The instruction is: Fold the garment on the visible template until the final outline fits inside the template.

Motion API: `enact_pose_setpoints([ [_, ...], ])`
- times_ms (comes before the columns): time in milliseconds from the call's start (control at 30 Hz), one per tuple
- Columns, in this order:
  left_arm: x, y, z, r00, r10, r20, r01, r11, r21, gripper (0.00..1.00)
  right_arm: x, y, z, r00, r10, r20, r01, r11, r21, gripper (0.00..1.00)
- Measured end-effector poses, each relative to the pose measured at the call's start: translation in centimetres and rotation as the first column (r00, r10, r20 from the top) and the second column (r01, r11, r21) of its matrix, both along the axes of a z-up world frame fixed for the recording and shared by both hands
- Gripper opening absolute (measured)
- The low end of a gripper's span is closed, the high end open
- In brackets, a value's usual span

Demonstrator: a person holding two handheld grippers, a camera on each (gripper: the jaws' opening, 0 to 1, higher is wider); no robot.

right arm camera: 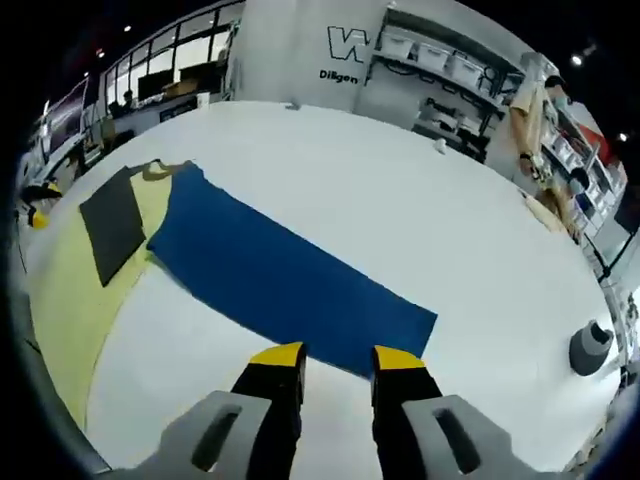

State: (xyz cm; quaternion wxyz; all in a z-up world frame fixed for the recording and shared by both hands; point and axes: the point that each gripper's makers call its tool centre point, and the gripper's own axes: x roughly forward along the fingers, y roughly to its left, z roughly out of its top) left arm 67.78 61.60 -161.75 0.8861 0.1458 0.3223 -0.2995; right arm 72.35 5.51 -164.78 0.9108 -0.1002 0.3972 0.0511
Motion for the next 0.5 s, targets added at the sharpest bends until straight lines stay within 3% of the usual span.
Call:
enact_pose_setpoints([
  [200, -1.7, 0.5, 0.5, 0.998, 0.063, -0.025, -0.065, 0.996, -0.068, 0.61, 0.1, -1.5, -0.3, 0.998, -0.055, -0.010, 0.055, 0.998, 0.031, 0.24],
  [267, -2.3, 0.9, 0.8, 0.996, 0.088, -0.019, -0.089, 0.992, -0.091, 0.61, 0.7, -2.5, -0.9, 0.998, -0.060, -0.013, 0.060, 0.998, 0.005, 0.22],
  [300, -2.7, 1.1, 0.8, 0.996, 0.091, -0.014, -0.092, 0.992, -0.087, 0.61, 0.4, -2.7, -0.6, 0.997, -0.074, -0.029, 0.074, 0.997, -0.019, 0.21],
  [400, -3.6, 1.6, 0.2, 0.996, 0.084, -0.015, -0.084, 0.996, -0.025, 0.60, 1.1, -3.1, -1.5, 0.995, -0.094, -0.027, 0.095, 0.995, 0.027, 0.24],
  [500, -4.8, 1.8, -0.4, 0.994, 0.099, -0.040, -0.100, 0.994, -0.032, 0.60, 1.2, -3.3, -2.1, 0.994, -0.097, -0.047, 0.097, 0.995, 0.011, 0.23],
])
